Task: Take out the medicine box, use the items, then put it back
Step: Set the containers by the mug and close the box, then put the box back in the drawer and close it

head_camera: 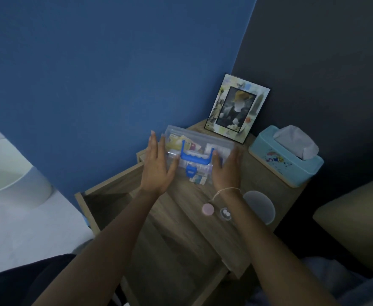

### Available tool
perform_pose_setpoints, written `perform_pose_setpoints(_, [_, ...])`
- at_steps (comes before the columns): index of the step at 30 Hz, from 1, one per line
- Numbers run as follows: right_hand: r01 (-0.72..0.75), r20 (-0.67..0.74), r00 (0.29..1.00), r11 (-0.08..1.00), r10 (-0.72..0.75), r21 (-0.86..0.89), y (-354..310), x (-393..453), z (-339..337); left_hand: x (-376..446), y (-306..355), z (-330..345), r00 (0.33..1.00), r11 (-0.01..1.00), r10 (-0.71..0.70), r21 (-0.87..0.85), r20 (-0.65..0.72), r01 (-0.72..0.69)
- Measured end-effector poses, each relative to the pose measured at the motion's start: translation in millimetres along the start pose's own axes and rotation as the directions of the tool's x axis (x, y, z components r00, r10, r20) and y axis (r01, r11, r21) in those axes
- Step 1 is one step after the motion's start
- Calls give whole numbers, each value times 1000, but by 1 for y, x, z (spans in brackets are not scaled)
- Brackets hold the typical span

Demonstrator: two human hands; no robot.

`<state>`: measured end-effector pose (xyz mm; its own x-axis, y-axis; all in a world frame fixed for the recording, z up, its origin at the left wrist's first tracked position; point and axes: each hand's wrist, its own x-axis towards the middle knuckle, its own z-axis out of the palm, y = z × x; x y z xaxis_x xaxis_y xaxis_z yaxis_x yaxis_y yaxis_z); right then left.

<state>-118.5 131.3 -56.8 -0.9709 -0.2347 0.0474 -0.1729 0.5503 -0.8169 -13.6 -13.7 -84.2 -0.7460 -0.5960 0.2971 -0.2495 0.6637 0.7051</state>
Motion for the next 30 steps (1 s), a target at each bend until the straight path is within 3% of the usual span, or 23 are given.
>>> perform_pose_setpoints(3, [-171, -61, 982, 976, 181, 138, -12, 5, 7, 17, 6, 1, 968, 928, -246, -273, 57, 252])
perform_pose_setpoints(5, [-228, -122, 961, 961, 247, 154, -14, 8, 8, 27, 7, 2, 934, 872, -345, -338, 87, 354])
perform_pose_setpoints(13, [-386, -65, 917, 916, 394, 106, -17, 22, 4, 35, 4, -6, 940, 877, -318, -339, 125, 342])
perform_pose_setpoints(20, [-321, 19, 946, 925, 324, 203, -33, -11, -4, 27, 6, -50, 951, 900, -306, -309, 51, 306])
perform_pose_setpoints(25, [-296, 203, 950, 893, 238, 340, -47, -65, -4, 7, -2, -105, 939, 894, -344, -297, 30, 337])
perform_pose_setpoints(30, [-270, 324, 934, 893, 152, 361, -42, -122, 2, -32, -14, -142, 919, 877, -394, -287, 30, 386])
